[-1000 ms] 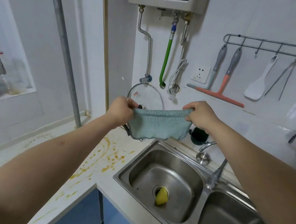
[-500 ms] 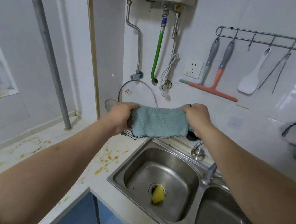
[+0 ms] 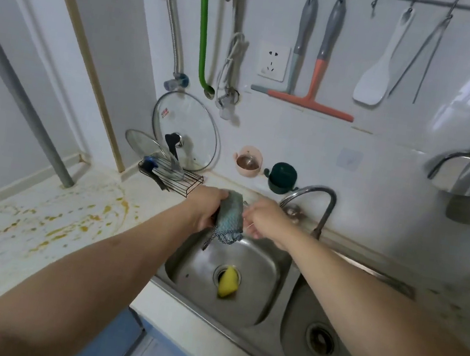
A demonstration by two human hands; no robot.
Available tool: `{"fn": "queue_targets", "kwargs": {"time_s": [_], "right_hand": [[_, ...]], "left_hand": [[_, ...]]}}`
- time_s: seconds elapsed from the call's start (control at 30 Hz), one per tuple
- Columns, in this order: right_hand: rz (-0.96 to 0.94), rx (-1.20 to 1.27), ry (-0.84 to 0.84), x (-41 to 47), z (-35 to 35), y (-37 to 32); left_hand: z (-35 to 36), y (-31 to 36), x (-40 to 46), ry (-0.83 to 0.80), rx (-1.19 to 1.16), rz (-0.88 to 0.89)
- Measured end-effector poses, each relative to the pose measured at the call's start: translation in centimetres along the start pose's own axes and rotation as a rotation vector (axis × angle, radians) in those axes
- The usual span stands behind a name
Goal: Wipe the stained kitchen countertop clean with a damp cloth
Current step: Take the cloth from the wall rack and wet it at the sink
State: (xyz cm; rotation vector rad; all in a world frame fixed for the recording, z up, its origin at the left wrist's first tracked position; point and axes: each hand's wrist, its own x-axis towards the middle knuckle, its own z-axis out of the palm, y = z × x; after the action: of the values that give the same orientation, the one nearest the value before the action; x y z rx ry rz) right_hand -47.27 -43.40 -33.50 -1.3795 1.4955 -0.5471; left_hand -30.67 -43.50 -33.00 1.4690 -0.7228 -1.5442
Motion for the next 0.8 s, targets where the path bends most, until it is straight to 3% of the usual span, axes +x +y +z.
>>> {"fn": "queue_targets", "kwargs": {"time_s": [0.13, 0.33, 0.43, 0.6, 0.8], "right_hand": [[0.006, -0.422, -0.075, 1.9, -2.7, 5.3], [0.054, -0.827, 0.122, 4.3, -8.4, 12.7], [0.032, -0.892, 0.19, 5.5, -10.2, 15.1], [0.186, -0.799, 0.042, 6.7, -10.2, 17.6], [0.223, -0.733, 0.158, 6.6, -8.9, 19.1]], "left_hand": [[1.6, -2.2, 2.1, 0.04, -0.008, -0.053], [5.4, -5.7, 4.8, 0.031, 0.049, -0.199], [7.0, -6.7, 5.6, 0.068, 0.041, -0.216], [8.5, -7.8, 6.1, 0.094, -0.018, -0.229], [9.3, -8.4, 6.8, 0.119, -0.044, -0.229]]}}
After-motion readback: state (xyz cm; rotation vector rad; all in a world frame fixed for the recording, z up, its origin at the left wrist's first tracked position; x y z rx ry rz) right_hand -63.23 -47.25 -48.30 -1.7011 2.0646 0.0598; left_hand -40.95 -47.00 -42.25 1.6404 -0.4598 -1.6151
